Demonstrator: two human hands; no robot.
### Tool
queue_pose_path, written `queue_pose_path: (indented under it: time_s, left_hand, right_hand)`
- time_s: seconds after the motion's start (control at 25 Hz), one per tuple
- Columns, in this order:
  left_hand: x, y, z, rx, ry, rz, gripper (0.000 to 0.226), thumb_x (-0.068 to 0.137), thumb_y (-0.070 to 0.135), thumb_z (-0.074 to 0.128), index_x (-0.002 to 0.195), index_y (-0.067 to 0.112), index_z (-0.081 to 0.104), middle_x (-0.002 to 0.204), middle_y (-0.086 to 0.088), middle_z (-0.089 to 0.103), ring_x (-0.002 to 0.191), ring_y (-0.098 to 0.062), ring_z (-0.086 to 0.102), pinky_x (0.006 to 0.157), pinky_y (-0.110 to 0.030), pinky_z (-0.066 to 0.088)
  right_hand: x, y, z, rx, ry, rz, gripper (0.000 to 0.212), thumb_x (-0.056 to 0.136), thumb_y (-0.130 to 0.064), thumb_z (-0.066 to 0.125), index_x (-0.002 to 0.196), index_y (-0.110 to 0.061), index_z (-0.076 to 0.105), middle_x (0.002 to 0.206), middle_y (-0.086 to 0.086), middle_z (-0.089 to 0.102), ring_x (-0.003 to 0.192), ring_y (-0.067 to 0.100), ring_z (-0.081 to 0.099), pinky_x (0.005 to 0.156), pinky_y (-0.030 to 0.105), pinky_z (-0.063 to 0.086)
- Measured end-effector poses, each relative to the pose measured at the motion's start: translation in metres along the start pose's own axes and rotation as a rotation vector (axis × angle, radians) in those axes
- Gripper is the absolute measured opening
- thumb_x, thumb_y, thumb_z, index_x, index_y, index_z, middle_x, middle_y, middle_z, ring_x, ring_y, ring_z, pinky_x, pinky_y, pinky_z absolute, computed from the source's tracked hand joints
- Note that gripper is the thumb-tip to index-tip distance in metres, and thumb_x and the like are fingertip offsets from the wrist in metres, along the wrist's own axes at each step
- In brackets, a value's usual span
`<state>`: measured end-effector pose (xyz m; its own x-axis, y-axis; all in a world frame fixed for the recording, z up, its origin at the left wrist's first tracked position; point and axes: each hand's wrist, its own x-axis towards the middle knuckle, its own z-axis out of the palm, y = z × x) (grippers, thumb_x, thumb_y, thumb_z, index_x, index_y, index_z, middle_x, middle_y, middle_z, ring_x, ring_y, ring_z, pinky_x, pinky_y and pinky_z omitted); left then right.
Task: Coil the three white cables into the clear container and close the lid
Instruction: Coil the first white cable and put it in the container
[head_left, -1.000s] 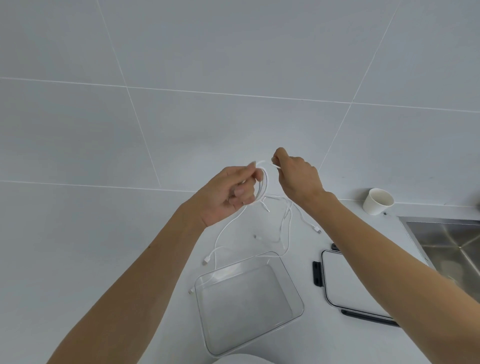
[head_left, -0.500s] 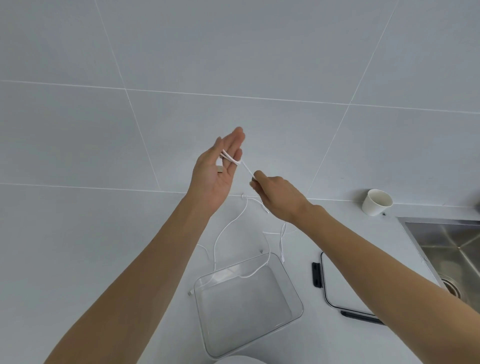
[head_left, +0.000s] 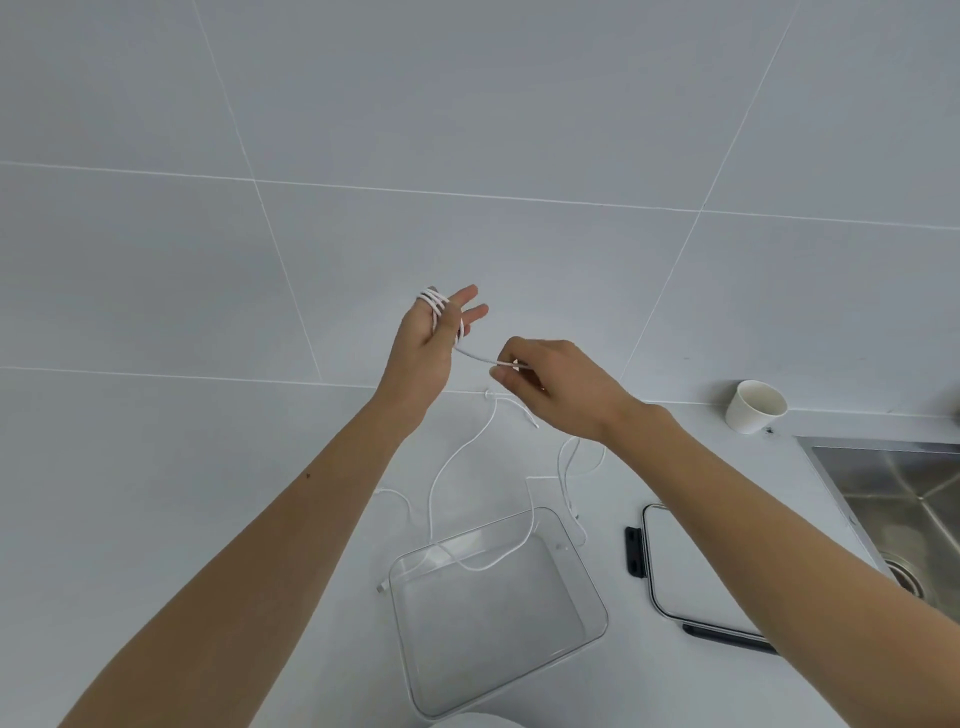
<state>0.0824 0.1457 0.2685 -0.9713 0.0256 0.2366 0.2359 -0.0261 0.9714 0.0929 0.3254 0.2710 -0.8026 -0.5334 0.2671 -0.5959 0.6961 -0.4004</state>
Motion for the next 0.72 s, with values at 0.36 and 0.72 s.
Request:
queue_pose_path:
  time_s: [0.36,0.72]
  left_hand:
    - [-0.010,-0.002,0.000,0.404,-0.259,0.016,0.034,0.106,0.027,0.031,0.118,0.003,0.052,0.102,0.005,0.073,0.096,0.008,0.062,0.092,-0.004,0.036]
    - [-0.028,0.024,0.006,0.083,-0.357,-0.194,0.065,0.105,0.043,0.016,0.086,0.008,0.068,0.095,-0.028,0.065,0.064,-0.017,0.059,0.082,-0.028,0.049]
  right_hand:
    - [0.014,0.003,-0.042,0.075,0.078,0.014,0.013,0.097,-0.023,0.059,0.090,-0.014,0.066,0.080,-0.004,0.049,0.064,0.003,0.047,0.064,0.018,0.035]
    - [0.025,-0.008,-0.055,0.174,0.152,-0.022,0.009,0.093,-0.023,0.065,0.092,-0.014,0.069,0.089,0.002,0.051,0.071,0.006,0.051,0.070,0.018,0.039]
